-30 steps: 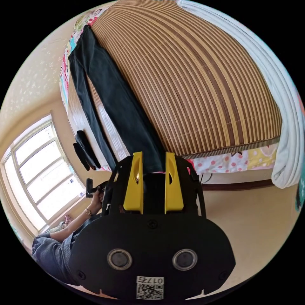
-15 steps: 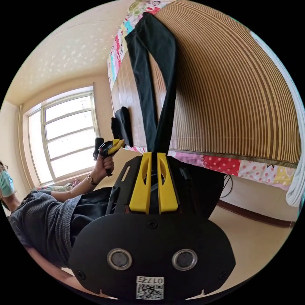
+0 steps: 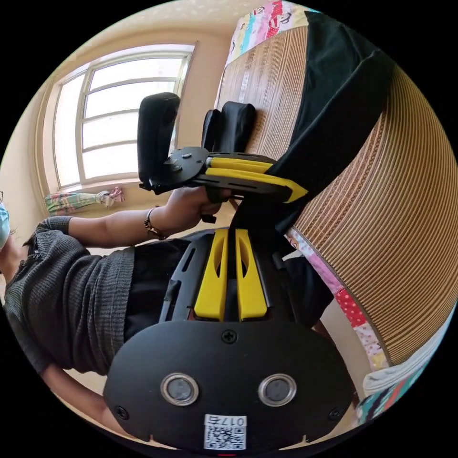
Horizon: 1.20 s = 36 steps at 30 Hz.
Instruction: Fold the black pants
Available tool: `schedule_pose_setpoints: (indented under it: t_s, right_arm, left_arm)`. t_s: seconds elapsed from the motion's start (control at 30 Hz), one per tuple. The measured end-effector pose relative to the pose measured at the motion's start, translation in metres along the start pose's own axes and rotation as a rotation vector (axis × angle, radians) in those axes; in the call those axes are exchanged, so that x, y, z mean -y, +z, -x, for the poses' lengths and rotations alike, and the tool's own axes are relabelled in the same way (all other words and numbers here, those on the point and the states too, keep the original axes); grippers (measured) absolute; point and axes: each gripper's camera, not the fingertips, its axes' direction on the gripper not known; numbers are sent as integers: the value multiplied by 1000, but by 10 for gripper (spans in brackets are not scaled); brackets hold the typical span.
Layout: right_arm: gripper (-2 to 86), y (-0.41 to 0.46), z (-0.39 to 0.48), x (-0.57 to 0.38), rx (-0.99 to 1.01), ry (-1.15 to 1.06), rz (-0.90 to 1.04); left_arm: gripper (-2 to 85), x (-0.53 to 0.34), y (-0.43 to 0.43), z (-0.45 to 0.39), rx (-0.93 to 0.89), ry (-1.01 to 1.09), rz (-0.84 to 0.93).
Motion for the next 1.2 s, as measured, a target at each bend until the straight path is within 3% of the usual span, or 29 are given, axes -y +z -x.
schedule_pose_setpoints:
  t_s: [0.13, 0.2, 0.3, 0.47, 0.63, 0.97, 1.1, 1.2]
  right_arm:
    - [40, -7, -48, 18, -73, 61, 392]
    - [50, -27, -73, 29, -174, 141, 442]
    - [67, -93, -106, 66, -152, 243, 276]
    - [87, -218, -152, 137, -36, 367, -342]
    - [114, -249, -184, 181, 29, 519, -705]
    - [104, -232, -187, 276, -142, 556, -889]
    - [73, -228, -180, 307, -171, 545, -855]
    - [32, -224, -145, 326, -403, 594, -854]
  left_arm:
    - [10, -23, 14, 12, -106, -84, -30]
    - [0, -36, 24, 27, -190, -182, -49]
    - [-5, -48, 34, 41, -251, -242, -68]
    - [-7, -61, 43, 58, -317, -292, -89]
    - [-7, -75, 54, 74, -383, -348, -109]
    - [-8, -88, 71, 111, -507, -446, -126]
    - [-8, -89, 77, 127, -565, -478, -131]
    - [-8, -91, 80, 134, -592, -492, -137]
